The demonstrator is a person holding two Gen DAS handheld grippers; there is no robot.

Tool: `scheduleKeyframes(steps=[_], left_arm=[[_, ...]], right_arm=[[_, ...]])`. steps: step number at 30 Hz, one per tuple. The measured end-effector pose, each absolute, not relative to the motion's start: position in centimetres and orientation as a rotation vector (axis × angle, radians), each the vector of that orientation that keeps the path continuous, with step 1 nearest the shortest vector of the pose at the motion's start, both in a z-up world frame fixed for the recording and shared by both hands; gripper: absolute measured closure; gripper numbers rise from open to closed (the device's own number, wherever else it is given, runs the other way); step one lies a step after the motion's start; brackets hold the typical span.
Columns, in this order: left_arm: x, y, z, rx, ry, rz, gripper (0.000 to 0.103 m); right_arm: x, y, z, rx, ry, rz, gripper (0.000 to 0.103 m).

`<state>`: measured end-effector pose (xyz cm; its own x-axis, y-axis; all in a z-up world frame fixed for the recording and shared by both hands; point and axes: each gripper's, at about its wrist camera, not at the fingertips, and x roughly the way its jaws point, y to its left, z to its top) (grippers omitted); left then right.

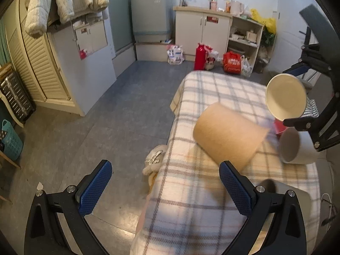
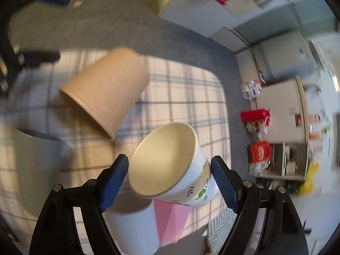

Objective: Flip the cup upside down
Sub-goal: 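Lift the white cup with the right gripper, rim facing up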

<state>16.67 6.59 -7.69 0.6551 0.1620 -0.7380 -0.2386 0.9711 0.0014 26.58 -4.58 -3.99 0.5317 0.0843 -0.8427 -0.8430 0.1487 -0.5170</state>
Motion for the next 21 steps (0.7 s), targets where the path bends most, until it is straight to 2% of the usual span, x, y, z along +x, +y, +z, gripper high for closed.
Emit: scheduleKeyframes(steps=[7, 12, 17, 21], left_arm=[[12.9, 5.0, -3.3, -0.094, 0.724, 0.174, 0.0], [9.5, 3.5, -1.4, -0.077, 0.668, 0.134, 0.0], [6.0, 2.1, -0.7, -0.057, 0.641, 0.108, 0.0], [4.1, 1.8, -1.2, -0.049, 0.642, 0.106, 0.0]], right_arm=[[20.6, -7.2, 2.3, -1.017, 0.873, 0.622, 0.023], [14.7, -9.7, 4.5, -0.851, 0.946, 0.531, 0.023], [9.7, -12.1, 3.3, -0.662, 1.054, 0.449, 0.023], [7.5, -13.8, 0.3, -0.444, 1.146, 0.386, 0.023]])
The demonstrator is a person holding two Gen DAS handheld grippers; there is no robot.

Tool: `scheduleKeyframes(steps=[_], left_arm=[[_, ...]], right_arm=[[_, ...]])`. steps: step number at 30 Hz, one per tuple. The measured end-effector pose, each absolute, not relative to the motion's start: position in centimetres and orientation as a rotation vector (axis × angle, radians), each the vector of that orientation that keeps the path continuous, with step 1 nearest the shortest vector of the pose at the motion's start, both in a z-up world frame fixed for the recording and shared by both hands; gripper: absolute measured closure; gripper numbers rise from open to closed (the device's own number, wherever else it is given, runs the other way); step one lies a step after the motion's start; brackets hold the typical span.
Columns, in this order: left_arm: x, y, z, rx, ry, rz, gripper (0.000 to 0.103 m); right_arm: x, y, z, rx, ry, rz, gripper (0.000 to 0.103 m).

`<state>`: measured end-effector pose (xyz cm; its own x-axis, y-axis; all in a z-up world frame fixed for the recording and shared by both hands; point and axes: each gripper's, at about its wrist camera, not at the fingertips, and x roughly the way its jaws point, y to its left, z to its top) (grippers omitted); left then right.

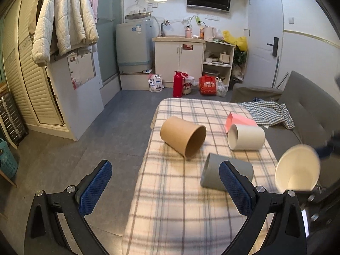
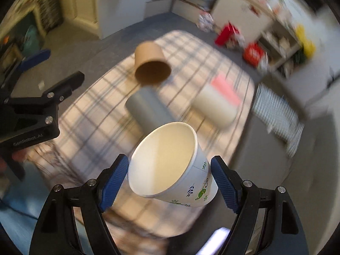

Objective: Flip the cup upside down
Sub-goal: 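Lift the white cup with the right gripper, rim facing up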

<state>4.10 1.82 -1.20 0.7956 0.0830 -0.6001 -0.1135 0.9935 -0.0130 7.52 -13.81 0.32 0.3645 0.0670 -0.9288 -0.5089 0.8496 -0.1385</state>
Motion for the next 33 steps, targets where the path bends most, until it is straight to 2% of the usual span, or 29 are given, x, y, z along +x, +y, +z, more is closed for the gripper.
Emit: scheduleKeyframes(steps=[7, 13, 23, 26, 28, 29, 33], left_arm=[[3.1, 1.7, -2.2, -0.035, 0.666, 0.109, 0.0], [3.2, 2.1, -2.7, -0.028, 0.68, 0.114, 0.0], [4.9, 3.0, -4.1, -0.022, 0.736, 0.147, 0.0], [5.4, 2.8, -4.4, -0.01, 0.751, 0.15, 0.0], [5.6, 2.5, -4.5, 0.001, 0.755, 0.152, 0.0], [5.7, 2.4, -4.4, 0.004, 0.756, 0.152, 0.0], [5.7, 1.6, -4.0, 0.021, 0.751, 0.147, 0.0]], right_arm=[[5.4, -14.3, -4.7, -0.16, 1.27, 0.325, 0.023], [7.0, -13.6, -8.0, -0.075, 1.34, 0.286, 0.023], [10.4, -13.3, -10.1, -0.013, 1.367, 0.25, 0.023], [10.7, -13.6, -10.1, 0.007, 1.356, 0.253, 0.022], [10.7, -13.9, -9.6, 0.004, 1.317, 0.252, 0.019], [10.6, -13.9, -9.2, -0.008, 1.291, 0.254, 0.014], [10.0, -14.8, -7.4, -0.004, 1.191, 0.27, 0.012]])
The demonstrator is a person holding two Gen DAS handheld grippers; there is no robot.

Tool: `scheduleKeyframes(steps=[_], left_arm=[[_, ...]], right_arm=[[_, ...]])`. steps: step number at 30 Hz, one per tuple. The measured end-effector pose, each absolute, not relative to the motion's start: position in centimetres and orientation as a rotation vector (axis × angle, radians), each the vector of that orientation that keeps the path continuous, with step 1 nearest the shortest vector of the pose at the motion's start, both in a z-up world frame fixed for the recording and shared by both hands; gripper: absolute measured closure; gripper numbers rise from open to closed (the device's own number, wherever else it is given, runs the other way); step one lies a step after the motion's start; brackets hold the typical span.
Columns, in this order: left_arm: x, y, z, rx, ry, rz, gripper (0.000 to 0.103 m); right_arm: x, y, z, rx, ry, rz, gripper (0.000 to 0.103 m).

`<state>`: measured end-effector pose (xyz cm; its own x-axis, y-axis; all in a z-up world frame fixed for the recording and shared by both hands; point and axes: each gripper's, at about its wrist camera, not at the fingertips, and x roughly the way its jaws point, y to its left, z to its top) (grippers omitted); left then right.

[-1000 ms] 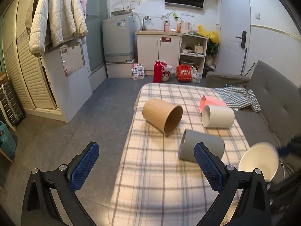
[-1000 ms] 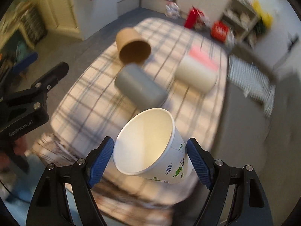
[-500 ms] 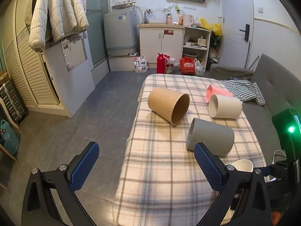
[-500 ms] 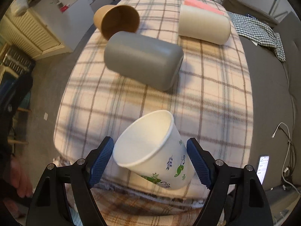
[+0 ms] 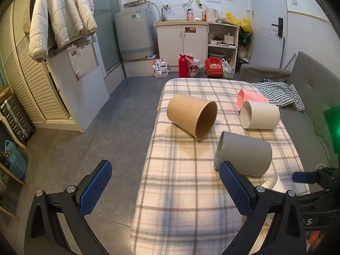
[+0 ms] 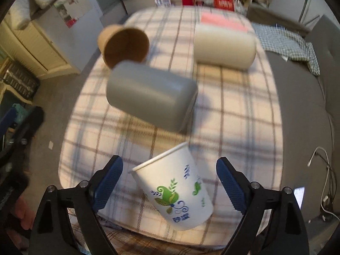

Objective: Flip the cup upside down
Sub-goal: 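Lift the white cup with the right gripper, rim facing up, then grasp the white cup with the left gripper while the right gripper releases it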

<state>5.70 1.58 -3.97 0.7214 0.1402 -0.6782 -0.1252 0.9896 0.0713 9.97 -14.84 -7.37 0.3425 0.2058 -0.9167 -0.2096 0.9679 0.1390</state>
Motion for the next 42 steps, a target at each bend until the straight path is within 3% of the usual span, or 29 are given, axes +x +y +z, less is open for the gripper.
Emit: scheduleKeyframes(steps=[9, 16, 27, 37, 39, 42], left_arm=[[4.0, -2.2, -2.3, 0.02, 0.735, 0.065, 0.0], [2.7, -7.1, -3.8, 0.004, 0.823, -0.05, 0.0], [3.7, -12.3, -7.7, -0.034, 0.977, -0.092, 0.0], [4.4, -12.7, -11.2, -0.033, 1.068, -0.078, 0.001], [4.4, -12.8, -11.5, -0.029, 1.085, -0.094, 0.008], [4.6, -12.5, -12.3, -0.045, 1.127, -0.113, 0.027]], right_arm=[[7.6, -19.4, -3.6, 0.009, 0.956, 0.143, 0.012], [4.8, -24.0, -3.1, 0.013, 0.861, 0.012, 0.012], [3.7, -29.0, -5.2, 0.122, 0.867, -0.055, 0.012], [5.1, -28.5, -7.4, 0.125, 0.929, -0.019, 0.012], [5.3, -28.4, -7.6, 0.125, 0.938, -0.017, 0.012], [5.4, -28.1, -8.0, 0.123, 0.945, -0.007, 0.012]])
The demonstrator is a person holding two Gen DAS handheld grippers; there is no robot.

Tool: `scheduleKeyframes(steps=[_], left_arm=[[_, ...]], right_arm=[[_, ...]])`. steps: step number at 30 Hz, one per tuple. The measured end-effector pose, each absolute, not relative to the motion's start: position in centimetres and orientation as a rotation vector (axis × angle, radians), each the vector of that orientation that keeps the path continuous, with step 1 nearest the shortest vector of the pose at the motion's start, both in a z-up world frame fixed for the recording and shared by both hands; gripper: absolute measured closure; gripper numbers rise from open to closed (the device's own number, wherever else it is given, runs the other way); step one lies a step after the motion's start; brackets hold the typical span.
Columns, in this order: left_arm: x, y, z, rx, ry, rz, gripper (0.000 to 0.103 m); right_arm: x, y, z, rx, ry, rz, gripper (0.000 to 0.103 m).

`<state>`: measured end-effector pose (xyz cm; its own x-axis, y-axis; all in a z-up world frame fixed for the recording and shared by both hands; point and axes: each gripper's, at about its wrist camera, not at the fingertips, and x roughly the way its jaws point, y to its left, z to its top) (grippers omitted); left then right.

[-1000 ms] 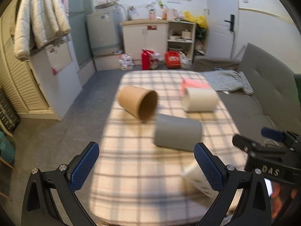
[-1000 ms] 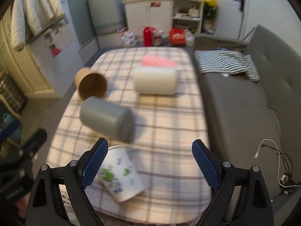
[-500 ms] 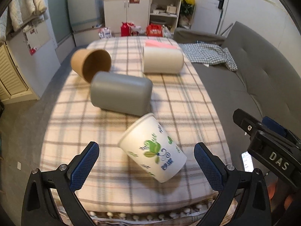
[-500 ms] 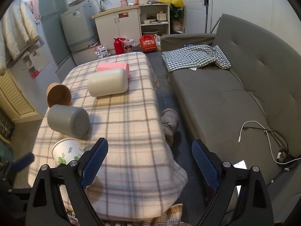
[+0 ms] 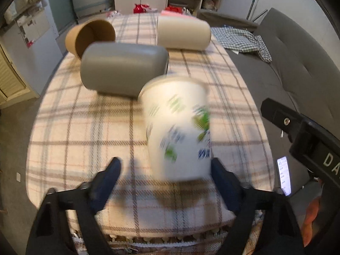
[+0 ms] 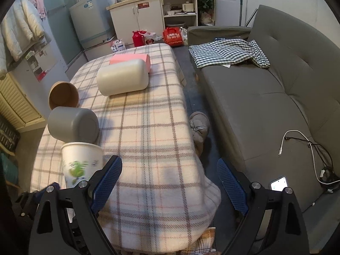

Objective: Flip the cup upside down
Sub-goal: 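Grasp the white cup with the left gripper while the right gripper releases it, then rotate the left gripper to turn the white cup rim-down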

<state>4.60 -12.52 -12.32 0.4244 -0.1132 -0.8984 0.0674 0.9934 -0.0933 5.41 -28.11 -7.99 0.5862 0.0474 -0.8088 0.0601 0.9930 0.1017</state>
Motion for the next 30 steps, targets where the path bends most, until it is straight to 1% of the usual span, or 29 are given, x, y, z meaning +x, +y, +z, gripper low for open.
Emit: scheduleKeyframes(steps=[1, 2, 6, 10, 13, 18, 19, 20, 24, 28, 30], left_arm=[[4.7, -12.4, -12.5, -0.057, 1.14, -0.121, 0.032], [4.7, -12.2, -12.7, -0.071, 1.149, -0.131, 0.032], [4.6, -12.0, -12.4, -0.076, 1.144, -0.158, 0.032], [4.2, -12.3, -11.7, -0.017, 1.109, -0.177, 0.03], [4.3, -12.8, -11.6, 0.061, 1.068, -0.171, 0.028], [4.6, -13.3, -11.5, 0.144, 0.981, -0.19, 0.028], [4.7, -13.4, -11.6, 0.155, 0.978, -0.204, 0.032], [4.6, -13.5, -11.6, 0.162, 0.979, -0.217, 0.041], [4.2, -13.7, -10.9, 0.189, 0.964, -0.258, 0.041], [3.6, -13.3, -9.1, 0.241, 0.931, -0.277, 0.041], [3.5, -12.4, -8.0, 0.224, 0.937, -0.285, 0.041]], right_arm=[[5.5, -28.0, -8.1, 0.12, 0.948, -0.007, 0.012], [5.5, -28.0, -8.1, 0.119, 0.95, -0.008, 0.012], [5.6, -27.7, -8.3, 0.116, 0.957, -0.008, 0.012], [5.6, -27.3, -8.3, 0.112, 0.961, -0.005, 0.012], [5.7, -27.0, -8.5, 0.114, 0.968, 0.005, 0.012], [5.8, -26.9, -8.6, 0.112, 0.975, 0.004, 0.012], [5.9, -27.0, -8.6, 0.112, 0.975, 0.001, 0.012], [5.9, -27.0, -8.6, 0.113, 0.976, 0.001, 0.012], [6.0, -27.1, -8.6, 0.122, 0.974, -0.003, 0.012], [6.1, -27.0, -8.6, 0.126, 0.975, 0.001, 0.012], [6.1, -27.0, -8.6, 0.126, 0.974, 0.003, 0.012]])
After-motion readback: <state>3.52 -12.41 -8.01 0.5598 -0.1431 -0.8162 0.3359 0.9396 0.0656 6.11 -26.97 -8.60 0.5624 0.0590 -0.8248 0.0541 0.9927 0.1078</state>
